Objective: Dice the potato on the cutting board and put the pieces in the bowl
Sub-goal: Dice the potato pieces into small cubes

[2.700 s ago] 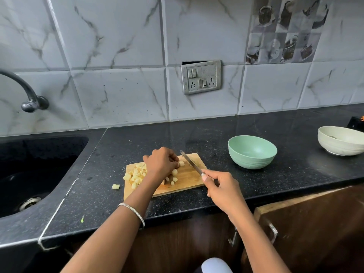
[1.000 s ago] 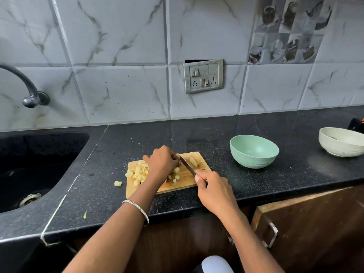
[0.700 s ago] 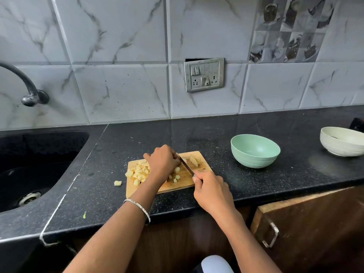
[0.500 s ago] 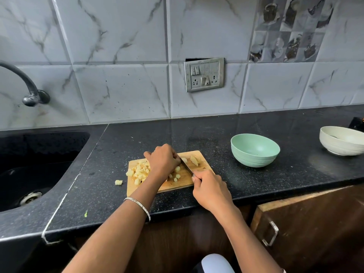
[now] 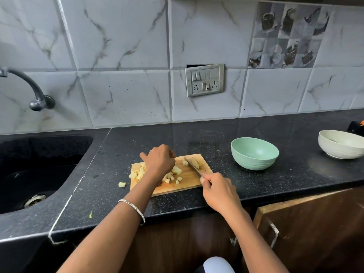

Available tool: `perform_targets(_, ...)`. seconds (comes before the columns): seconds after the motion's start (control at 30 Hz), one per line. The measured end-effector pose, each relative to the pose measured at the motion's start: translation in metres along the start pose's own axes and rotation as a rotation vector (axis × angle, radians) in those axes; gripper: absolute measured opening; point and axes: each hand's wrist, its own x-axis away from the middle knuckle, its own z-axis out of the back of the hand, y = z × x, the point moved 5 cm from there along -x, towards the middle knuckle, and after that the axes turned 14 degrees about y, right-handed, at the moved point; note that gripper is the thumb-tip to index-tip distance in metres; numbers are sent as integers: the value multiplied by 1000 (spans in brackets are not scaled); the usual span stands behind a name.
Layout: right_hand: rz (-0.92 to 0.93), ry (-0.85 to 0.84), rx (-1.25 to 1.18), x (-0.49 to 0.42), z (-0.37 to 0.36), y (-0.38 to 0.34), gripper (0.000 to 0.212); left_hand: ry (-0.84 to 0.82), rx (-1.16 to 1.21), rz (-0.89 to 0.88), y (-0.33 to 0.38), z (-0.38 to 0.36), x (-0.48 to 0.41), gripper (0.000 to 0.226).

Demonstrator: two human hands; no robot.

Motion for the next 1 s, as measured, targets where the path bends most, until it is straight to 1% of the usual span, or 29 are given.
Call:
perform_targets(0.07,10,-40,-37,3,-4,-2,31,4,10,-7,0,1,1,30)
perform_targets(0.1,14,-55,-63,4,-5,-2,32,7,18,-17,1,1,2,30)
perform_targets(0.17,14,-59,-104,5,-4,-2,34,-7,30,-61,2,2,2,19)
perform_targets(0.2,11,-50,-120,4,-2,-2,34,-31,31,-88,4,3,3,17)
perform_targets(0.3,20,-26,-115,1,6,1,36,-94,42,-129,8,2,6,27)
perform_targets(0.5,-6,62,-169,-8,23,18,34,-26,106,-166,21,-3,7,31)
perform_targets(0.67,-60,112,-241,-15,31,33,34,-146,195,-262,43,-20,13,38)
perform_targets(0.77,-89,106,-267,-16,28,40,34,-190,206,-272,50,-31,14,42)
perform_targets(0.83,-102,93,-276,-16,24,43,34,-182,218,-257,50,-36,14,39)
perform_targets(1.0,-118,58,-309,-17,16,48,34,-122,251,-222,46,-38,14,23)
